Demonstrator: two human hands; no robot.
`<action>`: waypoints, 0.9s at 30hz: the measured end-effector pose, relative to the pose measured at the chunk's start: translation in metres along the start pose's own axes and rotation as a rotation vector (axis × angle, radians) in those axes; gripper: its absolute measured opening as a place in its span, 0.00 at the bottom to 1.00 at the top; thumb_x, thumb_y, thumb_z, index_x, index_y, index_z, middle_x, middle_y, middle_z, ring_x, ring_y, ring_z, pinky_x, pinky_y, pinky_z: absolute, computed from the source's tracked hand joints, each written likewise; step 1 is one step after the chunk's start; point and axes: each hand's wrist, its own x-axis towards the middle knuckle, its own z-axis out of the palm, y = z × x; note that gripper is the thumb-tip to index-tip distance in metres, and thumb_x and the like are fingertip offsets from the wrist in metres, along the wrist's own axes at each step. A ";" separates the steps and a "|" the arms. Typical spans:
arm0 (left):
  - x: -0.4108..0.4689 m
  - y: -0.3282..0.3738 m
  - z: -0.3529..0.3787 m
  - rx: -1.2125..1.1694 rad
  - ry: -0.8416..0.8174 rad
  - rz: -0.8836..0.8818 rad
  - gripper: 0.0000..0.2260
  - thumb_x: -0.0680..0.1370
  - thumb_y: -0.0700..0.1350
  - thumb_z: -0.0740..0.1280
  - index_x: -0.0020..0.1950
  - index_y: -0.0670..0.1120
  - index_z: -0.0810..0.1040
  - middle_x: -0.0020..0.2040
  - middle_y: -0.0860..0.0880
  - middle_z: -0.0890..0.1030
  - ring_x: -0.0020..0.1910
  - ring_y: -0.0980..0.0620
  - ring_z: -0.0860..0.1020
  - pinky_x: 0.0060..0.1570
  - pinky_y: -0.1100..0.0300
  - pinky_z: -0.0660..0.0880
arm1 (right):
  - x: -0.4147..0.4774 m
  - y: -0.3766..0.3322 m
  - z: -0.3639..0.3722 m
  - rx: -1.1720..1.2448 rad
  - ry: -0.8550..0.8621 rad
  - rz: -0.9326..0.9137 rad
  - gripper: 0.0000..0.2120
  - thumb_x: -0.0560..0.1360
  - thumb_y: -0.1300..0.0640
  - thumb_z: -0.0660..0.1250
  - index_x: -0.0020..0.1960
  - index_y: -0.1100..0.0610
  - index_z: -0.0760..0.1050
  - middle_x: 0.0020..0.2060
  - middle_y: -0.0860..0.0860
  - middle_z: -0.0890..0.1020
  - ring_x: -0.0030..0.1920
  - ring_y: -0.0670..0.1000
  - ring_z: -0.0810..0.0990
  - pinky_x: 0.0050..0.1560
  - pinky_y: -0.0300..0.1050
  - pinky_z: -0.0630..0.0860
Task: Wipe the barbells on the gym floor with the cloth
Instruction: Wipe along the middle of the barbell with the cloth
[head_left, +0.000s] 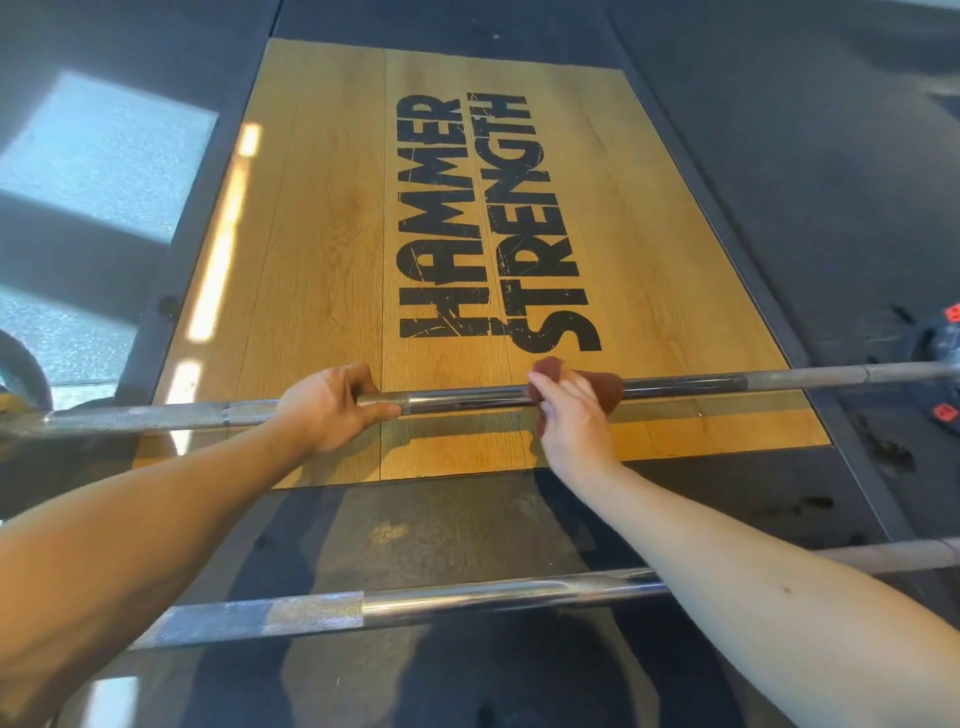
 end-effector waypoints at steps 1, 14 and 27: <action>0.002 0.001 0.000 -0.021 -0.019 -0.006 0.18 0.72 0.65 0.73 0.44 0.52 0.76 0.39 0.49 0.81 0.38 0.48 0.79 0.42 0.50 0.80 | -0.001 -0.015 0.013 0.029 -0.057 -0.025 0.25 0.82 0.69 0.60 0.75 0.52 0.72 0.72 0.52 0.74 0.76 0.51 0.65 0.71 0.34 0.53; -0.011 0.014 -0.001 0.036 0.089 0.049 0.16 0.74 0.63 0.72 0.49 0.53 0.78 0.46 0.55 0.79 0.49 0.50 0.75 0.57 0.48 0.71 | 0.000 -0.019 0.015 0.087 -0.227 -0.190 0.23 0.84 0.67 0.60 0.75 0.52 0.72 0.67 0.52 0.76 0.69 0.45 0.69 0.58 0.15 0.59; -0.013 0.010 0.016 -0.017 0.287 0.115 0.16 0.73 0.60 0.74 0.44 0.49 0.78 0.45 0.52 0.78 0.48 0.47 0.72 0.51 0.47 0.67 | -0.005 -0.067 0.070 0.125 -0.063 -0.248 0.23 0.78 0.73 0.64 0.70 0.59 0.77 0.63 0.60 0.81 0.75 0.60 0.69 0.74 0.51 0.70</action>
